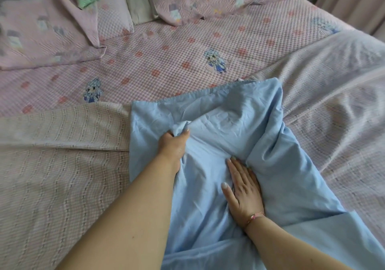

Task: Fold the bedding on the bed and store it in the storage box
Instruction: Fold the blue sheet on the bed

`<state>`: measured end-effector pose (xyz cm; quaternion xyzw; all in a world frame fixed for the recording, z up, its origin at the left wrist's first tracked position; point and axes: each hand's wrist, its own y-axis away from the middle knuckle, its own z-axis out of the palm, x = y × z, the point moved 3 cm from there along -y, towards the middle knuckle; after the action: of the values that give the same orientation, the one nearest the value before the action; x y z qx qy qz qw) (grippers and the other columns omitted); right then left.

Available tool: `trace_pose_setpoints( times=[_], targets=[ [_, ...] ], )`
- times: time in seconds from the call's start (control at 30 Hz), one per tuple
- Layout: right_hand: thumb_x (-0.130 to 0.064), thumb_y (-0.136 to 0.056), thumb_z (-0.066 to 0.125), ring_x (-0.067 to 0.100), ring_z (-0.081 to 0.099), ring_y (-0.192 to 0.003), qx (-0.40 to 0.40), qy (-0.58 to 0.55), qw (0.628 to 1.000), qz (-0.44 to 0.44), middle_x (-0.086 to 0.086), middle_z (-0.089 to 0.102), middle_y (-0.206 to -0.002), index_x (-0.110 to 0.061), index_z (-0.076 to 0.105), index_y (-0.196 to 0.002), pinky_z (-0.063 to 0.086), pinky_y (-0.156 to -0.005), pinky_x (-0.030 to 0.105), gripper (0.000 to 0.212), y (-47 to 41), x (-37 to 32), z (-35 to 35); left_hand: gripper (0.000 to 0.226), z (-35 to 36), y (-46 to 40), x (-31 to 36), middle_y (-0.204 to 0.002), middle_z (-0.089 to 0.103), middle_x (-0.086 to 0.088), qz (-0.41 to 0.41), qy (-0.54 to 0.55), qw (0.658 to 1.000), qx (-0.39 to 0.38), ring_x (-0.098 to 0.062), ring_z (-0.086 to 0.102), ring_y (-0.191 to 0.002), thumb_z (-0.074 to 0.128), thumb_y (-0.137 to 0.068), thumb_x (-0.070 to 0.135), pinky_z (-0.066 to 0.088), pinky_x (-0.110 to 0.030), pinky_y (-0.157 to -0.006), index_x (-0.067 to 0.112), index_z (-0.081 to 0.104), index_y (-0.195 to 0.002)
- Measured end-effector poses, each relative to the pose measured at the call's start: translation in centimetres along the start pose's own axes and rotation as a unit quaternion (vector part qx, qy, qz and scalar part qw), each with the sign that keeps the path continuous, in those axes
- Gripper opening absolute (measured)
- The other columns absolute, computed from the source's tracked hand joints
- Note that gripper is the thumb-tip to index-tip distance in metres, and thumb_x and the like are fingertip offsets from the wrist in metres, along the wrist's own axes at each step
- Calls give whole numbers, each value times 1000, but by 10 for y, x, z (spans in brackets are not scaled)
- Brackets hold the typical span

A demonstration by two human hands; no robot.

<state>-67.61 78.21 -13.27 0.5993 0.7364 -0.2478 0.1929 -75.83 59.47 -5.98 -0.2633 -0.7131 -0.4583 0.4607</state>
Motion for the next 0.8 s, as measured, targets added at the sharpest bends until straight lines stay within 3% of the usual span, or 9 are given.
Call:
trace_pose_setpoints(
  times=[0.03,0.17,0.3,0.37,0.43,0.5,0.63,0.73,0.8],
  targets=[
    [-50,-92,26,10,24,-138,7,1,1000,-4,-4,32,-149,-15,36,-145,6,-115,27,64,-3,-4,-4,19,-9,-3,6,-66,60,-2,27,-8,999,23,-17,52,-60,70,-88,24,45,-26,-59,8,70,-97],
    [-50,-93,21,9,15,-144,45,74,996,-14,-6,30,-152,-22,34,-147,1,-117,38,62,-46,-25,-26,15,-47,-14,34,-94,71,-10,44,10,996,70,-27,67,-88,70,-80,32,55,-39,-83,18,67,-83],
    [-62,-80,-4,-2,-12,-139,-53,114,992,-4,-12,4,-159,-31,8,-152,-16,-115,33,79,-88,-20,-8,29,-64,-36,28,-91,72,-16,14,-7,999,42,-29,67,-81,64,-62,22,55,-33,-69,10,73,-87],
    [-64,-76,-9,-5,-17,-137,-88,109,990,-2,-14,-1,-159,-33,2,-151,-17,-115,32,82,-91,-10,6,41,-65,-51,11,-91,71,-22,-28,-22,998,52,-36,68,-84,61,-48,25,57,-46,-77,7,73,-82],
    [-64,-76,-7,-6,-16,-137,-79,106,991,1,-14,0,-159,-32,3,-151,-15,-116,32,82,-94,-2,19,47,-64,-66,-5,-90,72,-23,-83,-7,995,59,-39,69,-85,63,-45,29,55,-53,-84,6,73,-84],
    [-63,-78,-3,-5,-14,-138,-76,113,991,-7,-14,2,-158,-31,6,-151,-14,-116,31,80,-96,2,25,47,-61,-71,-11,-92,73,-19,-138,7,990,37,-36,70,-86,69,-55,36,55,-48,-85,8,74,-92],
    [-56,-88,19,5,13,-143,-27,99,994,-23,-4,28,-154,-23,30,-148,1,-117,33,69,-100,7,29,30,-44,-79,-4,-92,74,-15,-177,2,983,-48,-31,70,-86,71,-83,32,57,-39,-79,8,73,-100],
    [-51,-90,27,12,26,-141,1,78,996,-32,1,38,-150,-18,37,-145,13,-115,38,65,-101,9,29,40,-53,-104,9,-95,72,-12,-98,50,993,31,-30,68,-89,69,-80,36,56,-45,-87,6,69,-107],
    [-48,-89,31,13,28,-140,17,58,998,-30,2,39,-149,-16,37,-145,17,-114,39,65,-102,9,27,32,-68,-113,17,-85,66,-9,-52,98,988,106,-28,65,-80,64,-86,38,55,-39,-79,7,64,-93]
  ],
)
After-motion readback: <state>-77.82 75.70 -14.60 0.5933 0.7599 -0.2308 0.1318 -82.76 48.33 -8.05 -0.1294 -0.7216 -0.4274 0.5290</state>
